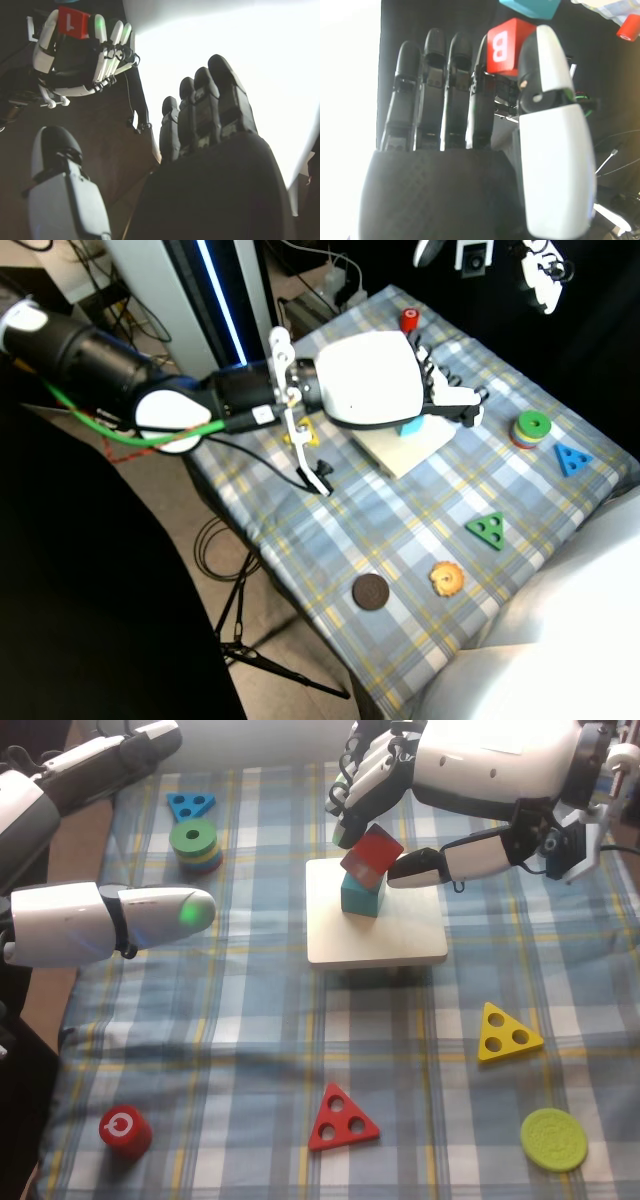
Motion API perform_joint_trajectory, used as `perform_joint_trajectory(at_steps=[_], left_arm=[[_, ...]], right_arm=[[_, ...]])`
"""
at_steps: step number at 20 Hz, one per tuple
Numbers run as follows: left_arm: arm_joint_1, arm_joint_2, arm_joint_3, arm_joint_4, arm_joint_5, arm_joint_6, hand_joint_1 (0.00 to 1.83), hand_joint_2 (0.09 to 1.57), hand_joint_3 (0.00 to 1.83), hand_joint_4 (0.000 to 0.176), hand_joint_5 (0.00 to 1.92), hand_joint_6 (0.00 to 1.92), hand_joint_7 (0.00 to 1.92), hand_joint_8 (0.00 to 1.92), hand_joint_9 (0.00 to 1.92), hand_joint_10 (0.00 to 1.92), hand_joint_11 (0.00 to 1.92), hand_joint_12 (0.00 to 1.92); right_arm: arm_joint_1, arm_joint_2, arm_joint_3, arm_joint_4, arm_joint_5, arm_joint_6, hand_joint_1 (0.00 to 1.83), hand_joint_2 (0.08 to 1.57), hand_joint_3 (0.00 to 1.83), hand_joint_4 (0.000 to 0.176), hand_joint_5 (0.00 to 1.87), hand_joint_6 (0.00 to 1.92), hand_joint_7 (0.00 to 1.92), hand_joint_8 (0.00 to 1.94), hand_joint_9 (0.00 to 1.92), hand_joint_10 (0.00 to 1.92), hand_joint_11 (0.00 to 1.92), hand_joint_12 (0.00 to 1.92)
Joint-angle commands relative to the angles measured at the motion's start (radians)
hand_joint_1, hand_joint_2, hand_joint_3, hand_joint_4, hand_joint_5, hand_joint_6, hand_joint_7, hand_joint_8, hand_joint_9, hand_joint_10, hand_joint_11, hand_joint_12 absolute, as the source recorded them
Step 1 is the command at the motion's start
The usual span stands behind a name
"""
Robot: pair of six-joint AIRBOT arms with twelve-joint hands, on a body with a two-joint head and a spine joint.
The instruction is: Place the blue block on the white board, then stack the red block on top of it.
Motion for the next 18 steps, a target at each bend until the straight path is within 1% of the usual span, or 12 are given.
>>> perform_joint_trajectory(at_steps=[1, 3, 4, 5, 7, 9, 11, 12, 13, 15, 18], left_arm=[[-0.013, 0.001, 0.004, 0.014, -0.118, -0.009, 0.64, 0.85, 0.00, 0.124, 0.24, 0.00, 0.25, 0.00, 0.21, 0.00, 0.00, 0.55], [-0.013, 0.001, 0.004, 0.015, -0.118, -0.011, 0.64, 0.86, 0.00, 0.126, 0.23, 0.00, 0.25, 0.00, 0.22, 0.00, 0.00, 0.59], [-0.013, 0.001, 0.004, 0.015, -0.118, -0.011, 0.63, 0.86, 0.00, 0.130, 0.23, 0.00, 0.25, 0.00, 0.21, 0.00, 0.00, 0.59], [-0.013, 0.001, 0.004, 0.015, -0.119, -0.011, 0.65, 0.86, 0.00, 0.122, 0.24, 0.00, 0.26, 0.00, 0.22, 0.00, 0.00, 0.59], [-0.013, 0.001, 0.004, 0.015, -0.119, -0.011, 0.65, 0.86, 0.00, 0.118, 0.24, 0.00, 0.26, 0.00, 0.22, 0.00, 0.00, 0.58], [-0.014, 0.000, 0.004, 0.015, -0.119, -0.011, 0.67, 0.85, 0.00, 0.128, 0.24, 0.00, 0.25, 0.00, 0.21, 0.00, 0.00, 0.54], [-0.014, 0.000, 0.004, 0.015, -0.119, -0.011, 0.67, 0.85, 0.00, 0.123, 0.24, 0.00, 0.25, 0.00, 0.21, 0.00, 0.00, 0.52], [-0.014, 0.000, 0.004, 0.015, -0.119, -0.011, 0.67, 0.85, 0.00, 0.128, 0.25, 0.00, 0.25, 0.00, 0.21, 0.00, 0.00, 0.52], [-0.014, 0.000, 0.005, 0.015, -0.119, -0.011, 0.67, 0.85, 0.00, 0.130, 0.25, 0.00, 0.25, 0.00, 0.21, 0.00, 0.00, 0.55], [-0.014, 0.000, 0.005, 0.015, -0.119, -0.011, 0.69, 0.85, 0.00, 0.122, 0.25, 0.00, 0.25, 0.00, 0.21, 0.00, 0.00, 0.51], [-0.014, 0.000, 0.005, 0.015, -0.119, -0.011, 0.69, 0.84, 0.00, 0.122, 0.26, 0.00, 0.25, 0.00, 0.21, 0.00, 0.00, 0.57]], right_arm=[[0.019, -0.004, 0.002, 0.048, 0.089, 0.004, 1.12, 1.09, 0.00, 0.000, 1.01, 0.92, 0.82, 0.00, 0.72, 0.00, 0.24, 0.90], [0.019, -0.004, 0.002, 0.048, 0.088, 0.004, 1.12, 1.10, 0.00, 0.000, 1.01, 0.93, 0.81, 0.00, 0.71, 0.00, 0.22, 0.89], [0.019, -0.004, 0.002, 0.048, 0.088, 0.004, 1.12, 1.10, 0.00, 0.000, 1.01, 0.93, 0.81, 0.00, 0.70, 0.00, 0.22, 0.89], [0.019, -0.005, 0.002, 0.048, 0.088, 0.004, 1.11, 1.10, 0.00, 0.000, 1.00, 0.95, 0.81, 0.00, 0.70, 0.00, 0.21, 0.91], [0.019, -0.006, 0.002, 0.048, 0.088, 0.004, 1.11, 1.11, 0.00, 0.000, 0.99, 0.96, 0.80, 0.00, 0.70, 0.00, 0.20, 0.94], [0.019, -0.006, 0.002, 0.048, 0.088, 0.004, 1.10, 1.11, 0.00, 0.000, 0.99, 0.96, 0.80, 0.00, 0.71, 0.00, 0.20, 1.00], [0.019, -0.006, 0.002, 0.048, 0.088, 0.004, 1.10, 1.10, 0.00, 0.000, 0.99, 0.96, 0.80, 0.00, 0.71, 0.00, 0.20, 1.01], [0.019, -0.006, 0.002, 0.048, 0.088, 0.004, 1.09, 1.11, 0.00, 0.000, 0.98, 0.98, 0.80, 0.00, 0.70, 0.00, 0.19, 1.00], [0.019, -0.006, 0.002, 0.048, 0.088, 0.004, 1.09, 1.11, 0.00, 0.000, 0.98, 0.98, 0.80, 0.00, 0.71, 0.00, 0.20, 1.01], [0.018, -0.008, 0.004, 0.048, 0.088, 0.004, 1.10, 1.11, 0.00, 0.000, 0.98, 0.98, 0.80, 0.00, 0.71, 0.00, 0.20, 1.01], [0.018, -0.010, 0.006, 0.048, 0.087, 0.004, 1.09, 1.11, 0.00, 0.000, 0.97, 0.99, 0.79, 0.00, 0.71, 0.00, 0.19, 1.02]])
